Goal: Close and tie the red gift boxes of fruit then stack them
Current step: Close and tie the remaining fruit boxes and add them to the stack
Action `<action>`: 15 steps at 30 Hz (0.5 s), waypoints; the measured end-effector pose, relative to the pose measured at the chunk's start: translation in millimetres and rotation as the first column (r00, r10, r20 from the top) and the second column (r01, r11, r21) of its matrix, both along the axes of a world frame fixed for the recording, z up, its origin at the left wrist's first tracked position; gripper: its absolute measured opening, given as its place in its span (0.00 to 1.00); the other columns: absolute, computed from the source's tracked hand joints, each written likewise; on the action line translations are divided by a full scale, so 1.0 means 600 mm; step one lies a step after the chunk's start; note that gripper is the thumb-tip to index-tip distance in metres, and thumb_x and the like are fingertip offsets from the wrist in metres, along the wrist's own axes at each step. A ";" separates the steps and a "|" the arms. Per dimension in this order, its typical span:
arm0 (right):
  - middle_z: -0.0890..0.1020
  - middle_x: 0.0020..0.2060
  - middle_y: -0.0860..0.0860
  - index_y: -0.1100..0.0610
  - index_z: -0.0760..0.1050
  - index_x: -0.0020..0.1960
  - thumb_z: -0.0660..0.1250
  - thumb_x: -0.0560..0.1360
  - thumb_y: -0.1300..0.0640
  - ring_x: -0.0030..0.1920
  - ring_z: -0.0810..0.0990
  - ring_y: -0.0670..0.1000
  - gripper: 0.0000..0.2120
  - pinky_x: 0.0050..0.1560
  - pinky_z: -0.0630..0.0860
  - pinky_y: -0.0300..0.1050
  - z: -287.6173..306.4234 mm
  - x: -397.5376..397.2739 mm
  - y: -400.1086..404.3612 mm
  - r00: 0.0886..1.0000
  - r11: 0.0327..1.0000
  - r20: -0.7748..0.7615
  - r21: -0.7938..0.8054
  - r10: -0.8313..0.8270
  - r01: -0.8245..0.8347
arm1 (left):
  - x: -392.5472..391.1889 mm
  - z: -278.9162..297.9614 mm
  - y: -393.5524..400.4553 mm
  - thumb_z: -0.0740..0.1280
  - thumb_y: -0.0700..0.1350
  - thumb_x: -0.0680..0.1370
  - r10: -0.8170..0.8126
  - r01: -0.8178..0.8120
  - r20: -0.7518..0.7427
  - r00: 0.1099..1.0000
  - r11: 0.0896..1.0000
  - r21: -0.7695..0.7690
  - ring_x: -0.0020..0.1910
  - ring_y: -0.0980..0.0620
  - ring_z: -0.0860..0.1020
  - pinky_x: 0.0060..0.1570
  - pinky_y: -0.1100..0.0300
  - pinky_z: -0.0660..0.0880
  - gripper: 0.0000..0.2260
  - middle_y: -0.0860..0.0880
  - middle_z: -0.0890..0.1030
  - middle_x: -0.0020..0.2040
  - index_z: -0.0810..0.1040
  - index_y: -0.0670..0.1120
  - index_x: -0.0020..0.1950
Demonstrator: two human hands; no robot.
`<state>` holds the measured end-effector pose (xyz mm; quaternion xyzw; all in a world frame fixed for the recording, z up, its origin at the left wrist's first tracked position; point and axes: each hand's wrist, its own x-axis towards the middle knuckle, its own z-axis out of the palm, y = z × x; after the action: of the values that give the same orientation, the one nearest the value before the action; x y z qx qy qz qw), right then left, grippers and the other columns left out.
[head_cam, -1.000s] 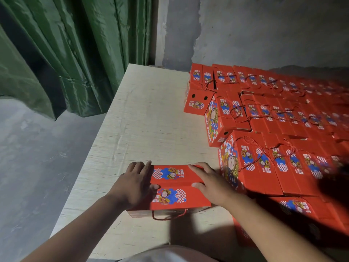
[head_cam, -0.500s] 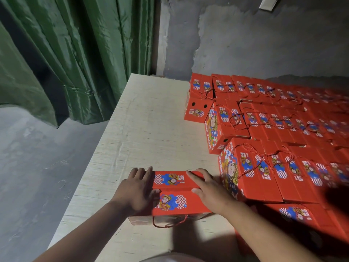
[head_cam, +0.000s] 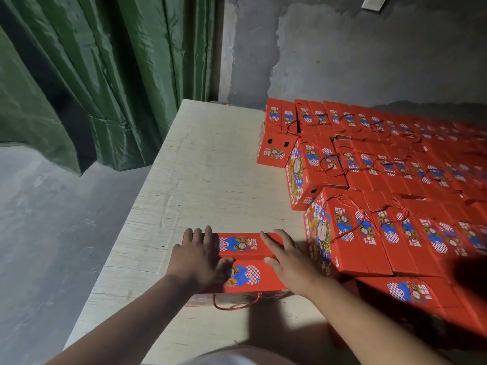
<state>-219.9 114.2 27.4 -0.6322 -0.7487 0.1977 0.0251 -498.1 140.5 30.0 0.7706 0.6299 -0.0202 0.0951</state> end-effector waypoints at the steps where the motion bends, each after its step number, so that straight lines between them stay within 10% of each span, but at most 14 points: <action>1: 0.48 0.79 0.44 0.32 0.42 0.80 0.55 0.83 0.37 0.77 0.61 0.54 0.31 0.68 0.72 0.49 -0.001 -0.003 -0.001 1.000 1.000 -0.010 -0.007 -0.015 0.015 | 0.000 0.001 0.000 0.44 0.80 0.71 0.003 -0.003 0.003 1.000 1.000 -0.006 0.70 0.46 0.65 0.56 0.46 0.75 0.49 0.48 0.69 0.70 0.54 0.46 0.81; 15: 0.55 0.76 0.53 0.33 0.41 0.80 0.54 0.83 0.37 0.66 0.73 0.59 0.31 0.62 0.75 0.52 -0.008 -0.021 0.000 0.986 0.997 0.160 0.073 -0.037 0.026 | 0.002 -0.002 0.007 0.44 0.79 0.71 -0.022 0.022 0.002 1.000 0.999 -0.031 0.71 0.44 0.64 0.57 0.46 0.75 0.50 0.47 0.69 0.71 0.49 0.47 0.83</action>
<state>-232.4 114.0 22.7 -0.6566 -0.7448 0.1187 -0.0101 -497.0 144.5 29.0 0.7760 0.6207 -0.0304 0.1076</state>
